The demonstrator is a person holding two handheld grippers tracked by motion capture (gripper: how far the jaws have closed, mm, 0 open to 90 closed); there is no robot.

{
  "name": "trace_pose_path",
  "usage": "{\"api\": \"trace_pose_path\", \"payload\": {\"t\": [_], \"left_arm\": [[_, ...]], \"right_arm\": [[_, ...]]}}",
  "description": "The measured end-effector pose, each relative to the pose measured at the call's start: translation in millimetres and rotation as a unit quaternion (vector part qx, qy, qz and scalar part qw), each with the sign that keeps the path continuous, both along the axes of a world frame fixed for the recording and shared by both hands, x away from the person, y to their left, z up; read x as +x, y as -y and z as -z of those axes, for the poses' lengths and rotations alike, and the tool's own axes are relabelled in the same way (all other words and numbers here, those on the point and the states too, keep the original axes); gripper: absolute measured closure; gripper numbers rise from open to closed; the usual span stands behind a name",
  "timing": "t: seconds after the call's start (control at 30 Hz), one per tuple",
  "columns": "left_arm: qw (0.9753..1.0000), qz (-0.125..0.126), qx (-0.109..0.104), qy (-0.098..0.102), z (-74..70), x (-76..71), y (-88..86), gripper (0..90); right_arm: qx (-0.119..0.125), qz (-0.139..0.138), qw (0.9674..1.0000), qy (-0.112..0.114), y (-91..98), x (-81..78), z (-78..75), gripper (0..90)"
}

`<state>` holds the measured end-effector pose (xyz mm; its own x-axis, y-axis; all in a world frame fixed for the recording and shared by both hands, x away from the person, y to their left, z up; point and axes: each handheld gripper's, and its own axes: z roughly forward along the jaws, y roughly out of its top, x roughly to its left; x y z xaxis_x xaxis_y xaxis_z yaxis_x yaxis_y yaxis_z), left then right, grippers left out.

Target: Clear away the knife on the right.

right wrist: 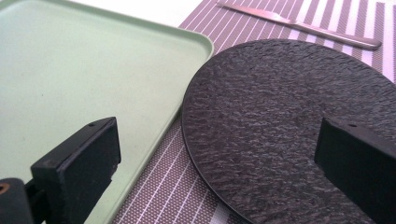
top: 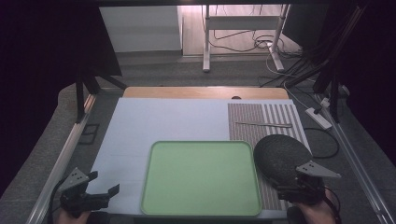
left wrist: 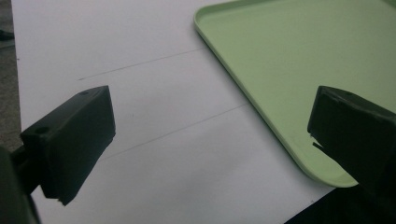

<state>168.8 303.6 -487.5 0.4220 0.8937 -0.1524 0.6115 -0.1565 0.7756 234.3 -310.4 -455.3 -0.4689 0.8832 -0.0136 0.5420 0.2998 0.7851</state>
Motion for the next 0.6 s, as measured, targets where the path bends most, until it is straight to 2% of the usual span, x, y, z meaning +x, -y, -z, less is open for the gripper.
{"api": "trace_pose_path", "payload": {"t": [0.2,0.6], "left_arm": [[1.0,0.003,-0.002,-0.002,0.3,0.3,0.0,1.8],[0.9999,0.004,-0.009,-0.004,0.7,0.4,-1.4,2.0]], "right_arm": [[-0.005,-0.012,0.9999,-0.006,-1.9,0.9,0.6,1.0],[-0.01,-0.014,0.9996,-0.022,-2.9,4.2,1.8,1.0]]}}
